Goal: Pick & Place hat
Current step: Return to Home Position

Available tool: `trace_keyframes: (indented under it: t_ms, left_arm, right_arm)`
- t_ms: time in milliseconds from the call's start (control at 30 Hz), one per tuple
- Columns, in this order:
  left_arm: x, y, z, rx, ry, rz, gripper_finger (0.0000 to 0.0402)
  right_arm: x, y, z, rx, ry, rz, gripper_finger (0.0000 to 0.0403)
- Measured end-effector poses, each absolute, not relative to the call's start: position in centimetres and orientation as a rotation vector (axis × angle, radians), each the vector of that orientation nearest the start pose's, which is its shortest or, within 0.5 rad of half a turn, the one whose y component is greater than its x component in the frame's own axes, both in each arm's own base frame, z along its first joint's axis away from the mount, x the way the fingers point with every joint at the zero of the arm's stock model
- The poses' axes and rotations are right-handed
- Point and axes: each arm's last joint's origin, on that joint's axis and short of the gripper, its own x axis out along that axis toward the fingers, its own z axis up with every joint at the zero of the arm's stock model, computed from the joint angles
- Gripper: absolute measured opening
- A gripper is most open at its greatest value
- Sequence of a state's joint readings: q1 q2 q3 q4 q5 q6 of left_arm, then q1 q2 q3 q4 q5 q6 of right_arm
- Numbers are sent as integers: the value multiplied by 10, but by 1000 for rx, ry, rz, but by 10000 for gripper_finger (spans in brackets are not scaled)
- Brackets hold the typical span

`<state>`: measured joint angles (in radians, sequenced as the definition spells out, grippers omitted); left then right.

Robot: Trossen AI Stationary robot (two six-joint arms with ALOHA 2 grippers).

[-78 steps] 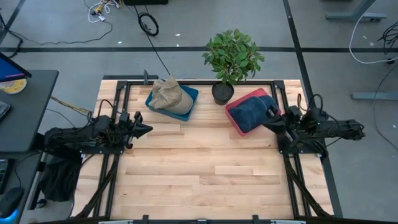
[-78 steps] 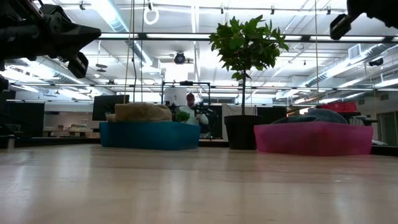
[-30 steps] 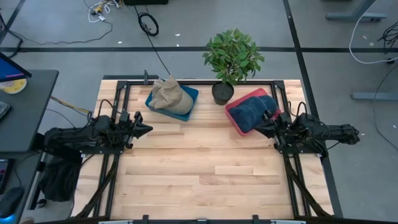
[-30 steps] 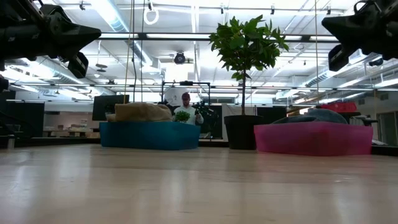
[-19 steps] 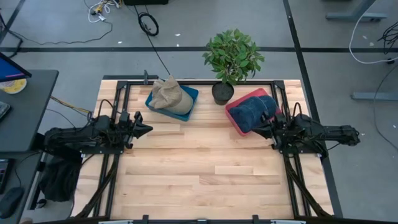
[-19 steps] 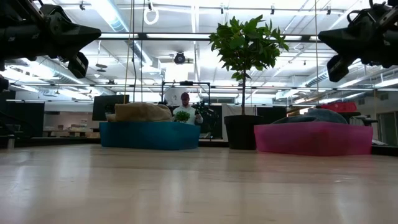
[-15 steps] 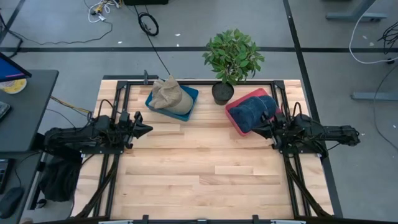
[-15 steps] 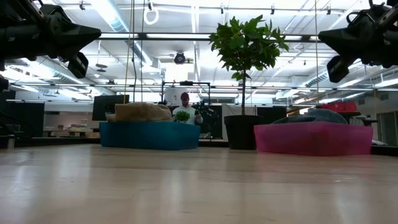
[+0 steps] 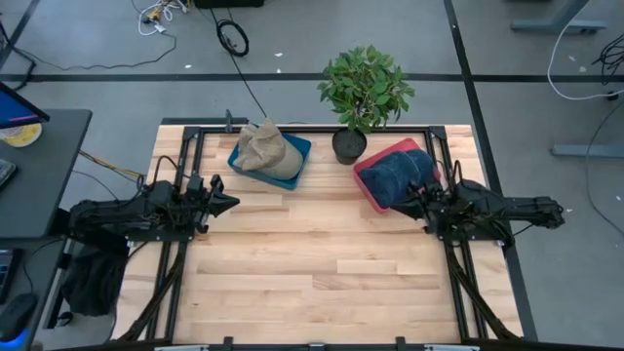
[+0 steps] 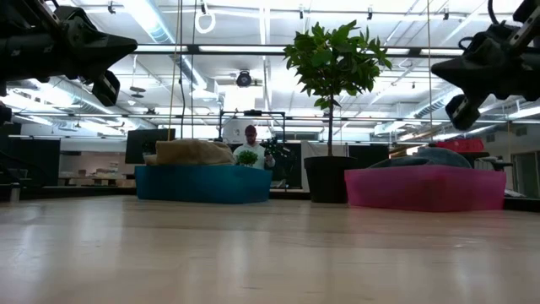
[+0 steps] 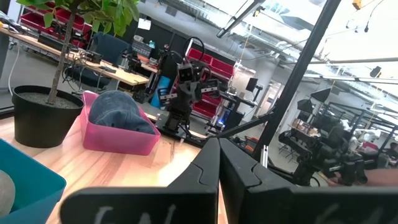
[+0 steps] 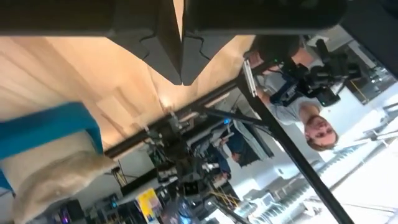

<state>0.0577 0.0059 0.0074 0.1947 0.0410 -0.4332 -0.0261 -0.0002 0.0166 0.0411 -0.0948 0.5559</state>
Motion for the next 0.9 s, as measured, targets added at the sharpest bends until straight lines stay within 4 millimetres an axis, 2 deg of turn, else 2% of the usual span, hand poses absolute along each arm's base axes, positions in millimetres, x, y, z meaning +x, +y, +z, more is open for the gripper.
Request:
trace_keyframes:
  t_ms: [167, 333, 900]
  left_arm:
    - [96, 4, 184, -422, -197, -26, 3]
    - [96, 4, 184, -422, -196, -26, 3]
    - [96, 4, 184, -423, -196, -26, 3]
  right_arm:
    - [97, 0, 171, 485, -25, 65, 10]
    - [97, 0, 171, 301, -29, 63, 10]
    - [96, 1, 180, 43, -124, 88, 10]
